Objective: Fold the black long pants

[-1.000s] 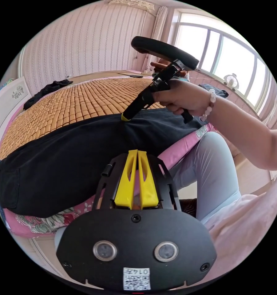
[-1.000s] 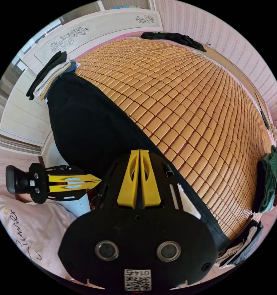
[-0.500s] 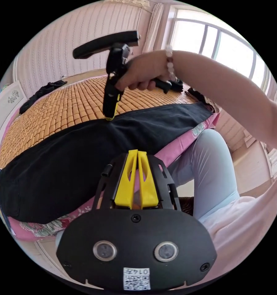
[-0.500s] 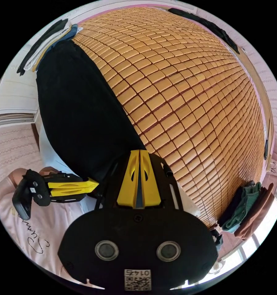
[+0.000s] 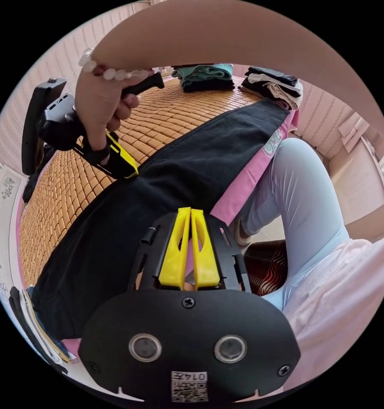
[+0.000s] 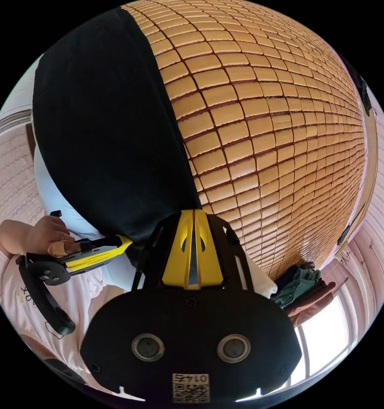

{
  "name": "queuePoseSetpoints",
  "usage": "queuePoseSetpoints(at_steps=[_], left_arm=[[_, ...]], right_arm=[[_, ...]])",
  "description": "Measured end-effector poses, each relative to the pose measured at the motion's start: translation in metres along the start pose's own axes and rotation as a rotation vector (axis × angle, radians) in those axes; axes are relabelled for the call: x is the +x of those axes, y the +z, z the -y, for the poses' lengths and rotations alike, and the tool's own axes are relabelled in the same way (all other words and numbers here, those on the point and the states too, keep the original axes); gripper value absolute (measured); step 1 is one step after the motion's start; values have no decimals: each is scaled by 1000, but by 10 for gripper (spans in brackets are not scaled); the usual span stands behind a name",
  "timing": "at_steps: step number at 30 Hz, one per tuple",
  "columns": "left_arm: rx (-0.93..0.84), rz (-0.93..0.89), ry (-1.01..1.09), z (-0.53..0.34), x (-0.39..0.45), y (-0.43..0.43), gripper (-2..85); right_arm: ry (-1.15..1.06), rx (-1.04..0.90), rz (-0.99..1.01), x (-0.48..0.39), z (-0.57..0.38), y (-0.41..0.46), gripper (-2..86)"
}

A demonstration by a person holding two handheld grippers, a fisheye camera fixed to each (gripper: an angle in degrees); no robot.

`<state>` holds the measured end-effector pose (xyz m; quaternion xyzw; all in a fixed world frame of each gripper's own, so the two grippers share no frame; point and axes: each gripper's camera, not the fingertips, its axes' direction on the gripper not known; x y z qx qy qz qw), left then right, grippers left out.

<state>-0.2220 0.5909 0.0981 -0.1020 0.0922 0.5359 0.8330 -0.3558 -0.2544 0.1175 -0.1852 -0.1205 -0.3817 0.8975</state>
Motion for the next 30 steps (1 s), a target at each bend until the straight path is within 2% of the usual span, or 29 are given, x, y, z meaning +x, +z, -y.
queuePoseSetpoints(at_steps=[3,6,8,12,14,17,18,20,23,25,30], left_arm=[[-35,11,27,10,11,7,-10],[-51,6,13,16,17,12,-10],[-51,20,5,17,24,15,-10],[-13,65,-13,15,38,18,-10],[-1,76,-21,14,42,16,-10],[44,92,-66,22,47,2,-9],[86,72,-63,28,51,-8,-9],[135,31,-62,40,59,-18,-9],[151,-20,-77,60,74,-15,-8],[143,-6,-66,69,85,-7,-8],[80,46,-76,84,93,9,-8]], right_arm=[[12,53,14,6,-28,4,-4],[65,223,58,17,-78,12,-5],[171,486,142,30,-140,29,-7],[354,844,366,48,-262,74,-7],[497,1099,465,50,-369,117,-2],[718,1374,545,46,-508,188,10],[778,1412,552,45,-534,205,13],[1087,1483,514,33,-629,270,36],[1435,1449,423,18,-705,332,93],[1519,1399,427,19,-728,356,124],[1483,1339,473,35,-747,385,144]])
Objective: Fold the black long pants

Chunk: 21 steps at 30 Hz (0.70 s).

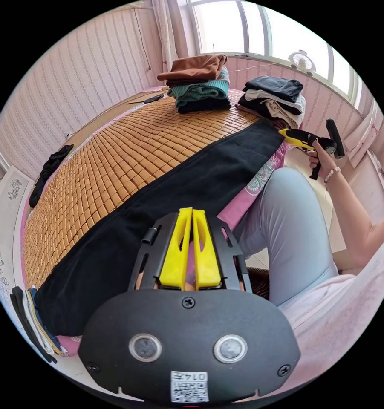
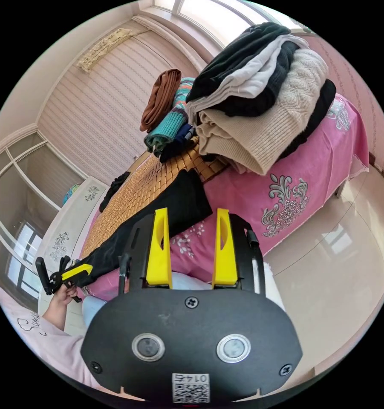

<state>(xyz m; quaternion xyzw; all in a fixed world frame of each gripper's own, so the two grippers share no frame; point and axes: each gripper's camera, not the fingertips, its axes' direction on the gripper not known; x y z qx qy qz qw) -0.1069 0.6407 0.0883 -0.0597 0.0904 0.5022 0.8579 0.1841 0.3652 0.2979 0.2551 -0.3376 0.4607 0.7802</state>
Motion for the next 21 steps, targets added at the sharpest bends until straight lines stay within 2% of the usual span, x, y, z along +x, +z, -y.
queuePoseSetpoints(at_steps=[7,12,17,21], left_arm=[[-12,22,-124,-19,-29,-12,-8],[-19,3,-231,-45,-52,-17,-9],[49,20,-193,-41,-55,-26,-10],[53,-59,-166,-15,-35,-11,-10]], right_arm=[[-30,-21,13,24,-8,-20,84],[-76,-6,119,27,-10,-40,54],[-265,50,62,-15,17,-82,45],[-352,111,20,-42,43,-111,45]])
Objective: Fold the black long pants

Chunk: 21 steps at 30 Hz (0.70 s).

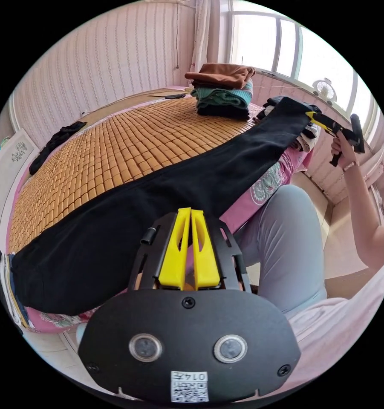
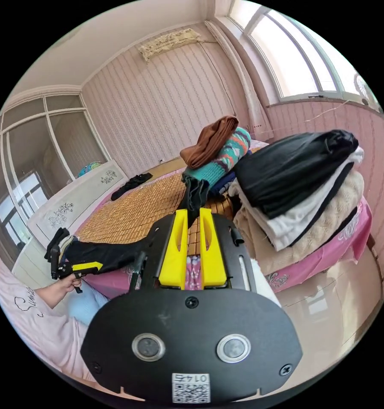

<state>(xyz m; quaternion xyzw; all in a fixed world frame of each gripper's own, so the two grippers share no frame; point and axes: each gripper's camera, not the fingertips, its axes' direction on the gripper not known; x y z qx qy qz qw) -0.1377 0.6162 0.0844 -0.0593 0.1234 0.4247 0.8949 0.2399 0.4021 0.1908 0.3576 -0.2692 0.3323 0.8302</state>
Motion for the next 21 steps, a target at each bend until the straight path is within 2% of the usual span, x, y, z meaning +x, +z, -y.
queuePoseSetpoints(at_steps=[6,10,12,16,20,21], left_arm=[[-27,-123,165,17,36,13,-10],[-15,-312,139,32,28,13,-10],[10,-382,113,30,13,-6,-9],[119,-410,63,-5,-38,-58,-8],[259,-350,-145,-70,-142,-133,4],[302,-292,-211,-91,-172,-158,37]], right_arm=[[-140,-1,-184,-28,36,-43,46],[-150,60,-282,-49,49,-70,47],[-152,107,-268,-65,53,-80,47],[-266,127,66,-136,58,-71,47],[-446,33,417,-254,44,2,47],[-463,15,469,-273,41,16,47]])
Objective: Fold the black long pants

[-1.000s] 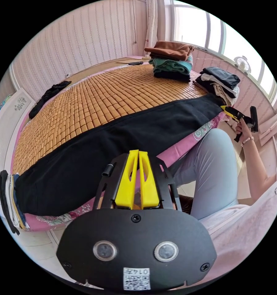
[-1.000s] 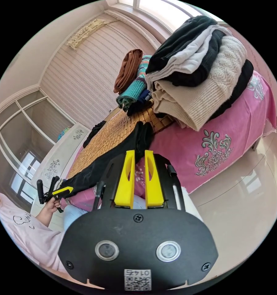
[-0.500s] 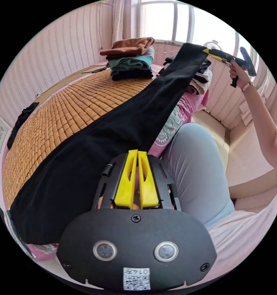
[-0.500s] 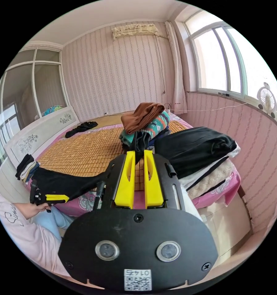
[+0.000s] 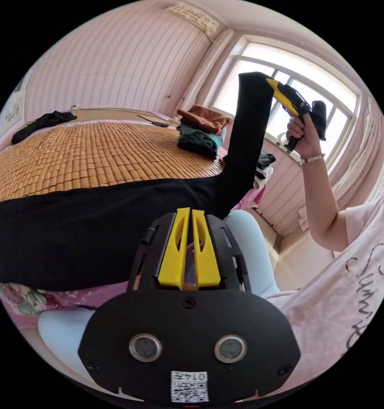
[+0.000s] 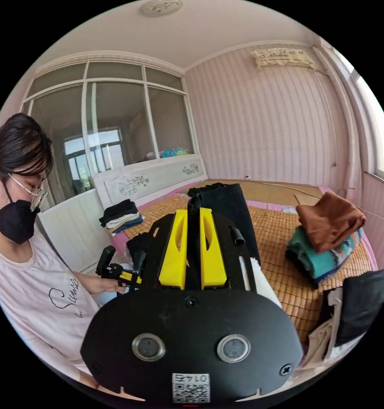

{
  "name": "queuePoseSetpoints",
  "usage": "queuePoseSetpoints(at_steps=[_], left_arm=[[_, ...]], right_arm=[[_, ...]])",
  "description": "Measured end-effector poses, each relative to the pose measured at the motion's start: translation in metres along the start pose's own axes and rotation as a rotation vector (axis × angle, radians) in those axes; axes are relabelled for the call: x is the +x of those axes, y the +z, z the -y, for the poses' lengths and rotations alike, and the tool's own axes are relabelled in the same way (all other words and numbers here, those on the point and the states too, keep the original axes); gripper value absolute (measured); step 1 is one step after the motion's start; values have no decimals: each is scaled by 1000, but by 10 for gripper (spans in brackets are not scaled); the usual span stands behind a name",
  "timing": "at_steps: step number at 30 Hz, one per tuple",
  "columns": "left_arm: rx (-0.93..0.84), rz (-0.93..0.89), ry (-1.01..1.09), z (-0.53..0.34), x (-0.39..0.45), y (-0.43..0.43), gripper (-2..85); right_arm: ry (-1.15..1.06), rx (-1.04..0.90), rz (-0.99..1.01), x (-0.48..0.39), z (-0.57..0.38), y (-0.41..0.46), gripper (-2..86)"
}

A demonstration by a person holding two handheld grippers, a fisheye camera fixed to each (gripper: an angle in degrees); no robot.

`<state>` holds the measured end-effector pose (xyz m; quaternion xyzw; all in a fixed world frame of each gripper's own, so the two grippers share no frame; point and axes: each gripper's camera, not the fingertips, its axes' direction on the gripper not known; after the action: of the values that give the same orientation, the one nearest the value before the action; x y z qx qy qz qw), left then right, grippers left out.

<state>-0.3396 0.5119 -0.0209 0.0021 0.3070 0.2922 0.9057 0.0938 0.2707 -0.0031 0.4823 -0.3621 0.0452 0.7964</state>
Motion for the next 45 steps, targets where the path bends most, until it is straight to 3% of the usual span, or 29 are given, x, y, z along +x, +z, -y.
queuePoseSetpoints(at_steps=[3,7,11,16,24,28,30,35,38,45], left_arm=[[141,169,-90,-15,-45,-85,84],[269,259,-214,-34,-94,-162,109],[292,371,-384,-74,-163,-209,124],[280,298,-530,-105,-217,-234,135],[344,158,-661,-104,-278,-266,123],[358,162,-726,-108,-289,-282,126],[369,254,-741,-113,-284,-298,141],[367,207,-753,-109,-297,-306,142],[377,164,-723,-96,-302,-314,98],[431,254,-572,-73,-264,-345,38]], right_arm=[[-35,-28,226,-55,11,107,48],[-17,-121,453,-147,6,255,58],[34,-395,428,-211,-55,384,64],[46,-450,430,-214,-95,398,60],[-113,-565,283,-237,-133,396,80],[-226,-653,206,-273,-169,417,136],[-282,-657,152,-286,-176,422,140],[-378,-675,46,-308,-192,442,146],[-362,-676,46,-309,-196,449,153],[-323,-630,62,-306,-196,448,160]])
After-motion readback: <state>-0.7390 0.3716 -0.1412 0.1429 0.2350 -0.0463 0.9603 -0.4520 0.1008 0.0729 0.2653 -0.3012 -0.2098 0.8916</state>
